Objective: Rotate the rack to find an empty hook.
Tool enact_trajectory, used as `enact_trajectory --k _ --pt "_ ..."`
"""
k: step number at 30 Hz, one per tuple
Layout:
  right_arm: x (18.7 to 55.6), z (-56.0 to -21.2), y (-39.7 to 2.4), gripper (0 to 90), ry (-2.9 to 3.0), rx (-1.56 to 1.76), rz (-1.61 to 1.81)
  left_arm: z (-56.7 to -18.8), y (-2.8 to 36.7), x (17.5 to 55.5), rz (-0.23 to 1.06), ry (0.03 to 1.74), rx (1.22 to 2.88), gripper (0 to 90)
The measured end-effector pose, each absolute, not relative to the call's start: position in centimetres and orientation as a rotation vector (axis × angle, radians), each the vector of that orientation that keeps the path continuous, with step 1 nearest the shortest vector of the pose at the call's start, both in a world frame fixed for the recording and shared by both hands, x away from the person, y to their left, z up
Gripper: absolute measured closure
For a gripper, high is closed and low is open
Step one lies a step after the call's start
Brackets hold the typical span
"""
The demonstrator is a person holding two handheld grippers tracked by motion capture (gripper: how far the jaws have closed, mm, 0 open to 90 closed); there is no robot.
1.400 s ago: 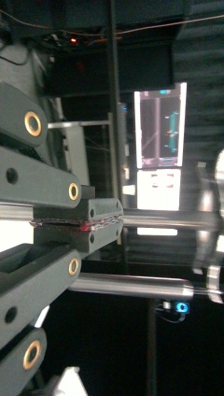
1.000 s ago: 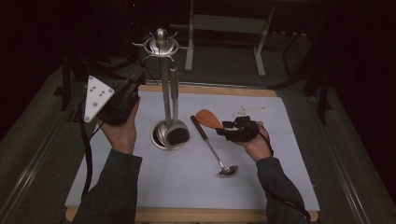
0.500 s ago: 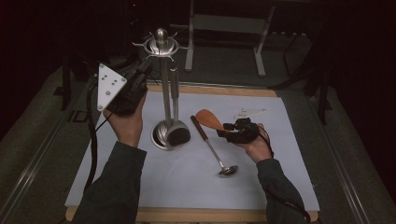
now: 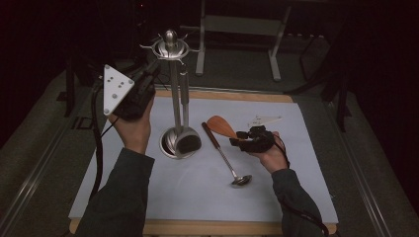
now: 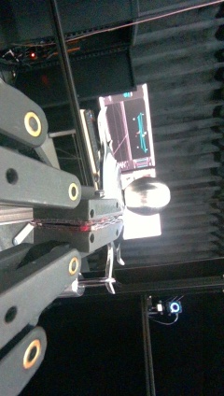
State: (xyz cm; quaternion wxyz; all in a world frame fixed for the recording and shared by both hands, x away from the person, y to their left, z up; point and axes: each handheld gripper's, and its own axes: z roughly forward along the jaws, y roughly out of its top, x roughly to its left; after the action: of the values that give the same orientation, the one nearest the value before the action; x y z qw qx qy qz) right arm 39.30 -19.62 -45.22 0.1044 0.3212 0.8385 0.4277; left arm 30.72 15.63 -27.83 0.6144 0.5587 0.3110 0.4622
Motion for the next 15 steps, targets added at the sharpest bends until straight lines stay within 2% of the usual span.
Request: enact_trajectory --k 15 --pt "39.2 -45.6 -20.2 55.0 2.475 0.958 1.251 -27.7 16.7 31.2 1.093 0.751 1.287 89.9"
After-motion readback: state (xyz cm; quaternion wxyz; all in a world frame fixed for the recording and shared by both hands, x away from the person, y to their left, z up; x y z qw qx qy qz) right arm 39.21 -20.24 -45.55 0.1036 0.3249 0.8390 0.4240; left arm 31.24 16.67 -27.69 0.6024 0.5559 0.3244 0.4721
